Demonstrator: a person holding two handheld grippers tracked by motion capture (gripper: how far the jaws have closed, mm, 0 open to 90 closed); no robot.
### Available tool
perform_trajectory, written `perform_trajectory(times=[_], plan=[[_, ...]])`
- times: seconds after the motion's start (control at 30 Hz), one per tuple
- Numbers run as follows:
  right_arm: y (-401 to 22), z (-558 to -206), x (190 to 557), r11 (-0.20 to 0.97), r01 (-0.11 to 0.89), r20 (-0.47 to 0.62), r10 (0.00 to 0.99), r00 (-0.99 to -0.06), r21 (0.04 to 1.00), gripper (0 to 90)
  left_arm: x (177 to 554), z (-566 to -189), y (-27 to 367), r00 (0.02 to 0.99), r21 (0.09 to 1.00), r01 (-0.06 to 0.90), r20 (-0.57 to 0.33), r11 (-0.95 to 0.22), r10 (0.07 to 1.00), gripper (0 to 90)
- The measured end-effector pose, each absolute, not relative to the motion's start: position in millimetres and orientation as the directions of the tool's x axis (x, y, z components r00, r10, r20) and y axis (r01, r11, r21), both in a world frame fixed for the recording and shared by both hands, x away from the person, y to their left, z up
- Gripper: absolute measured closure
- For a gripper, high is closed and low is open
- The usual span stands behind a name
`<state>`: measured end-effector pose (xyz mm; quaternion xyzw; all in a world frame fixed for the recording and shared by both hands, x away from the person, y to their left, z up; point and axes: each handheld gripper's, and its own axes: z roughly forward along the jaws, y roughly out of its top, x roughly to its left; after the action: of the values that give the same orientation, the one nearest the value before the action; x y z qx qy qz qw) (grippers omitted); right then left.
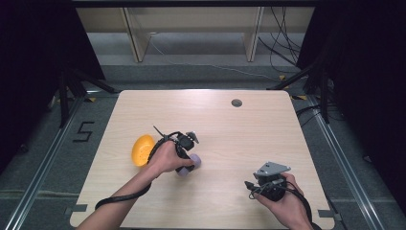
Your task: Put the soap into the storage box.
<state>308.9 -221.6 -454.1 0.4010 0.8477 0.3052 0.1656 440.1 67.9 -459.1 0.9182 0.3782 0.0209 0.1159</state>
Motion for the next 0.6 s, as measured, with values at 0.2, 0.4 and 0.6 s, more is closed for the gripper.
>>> perform_trajectory(times=[0.2,0.4,0.6], plan=[[-221.6,-454.3,309.1,0.498,0.577,-0.039,0.778,-0.627,0.648,54.4,440.9,-462.7,65.7,0.693,0.217,0.712,-0.061,-0.668,0.718,39.1],[-222.5,-455.4,309.9,0.512,0.561,-0.057,0.769,-0.636,0.650,53.9,443.0,-467.9,65.1,0.687,0.206,0.717,-0.053,-0.665,0.725,38.7],[-222.2,-454.9,309.2,0.502,0.572,-0.046,0.776,-0.629,0.649,53.5,444.5,-468.8,62.8,0.683,0.195,0.724,-0.059,-0.662,0.728,38.5]])
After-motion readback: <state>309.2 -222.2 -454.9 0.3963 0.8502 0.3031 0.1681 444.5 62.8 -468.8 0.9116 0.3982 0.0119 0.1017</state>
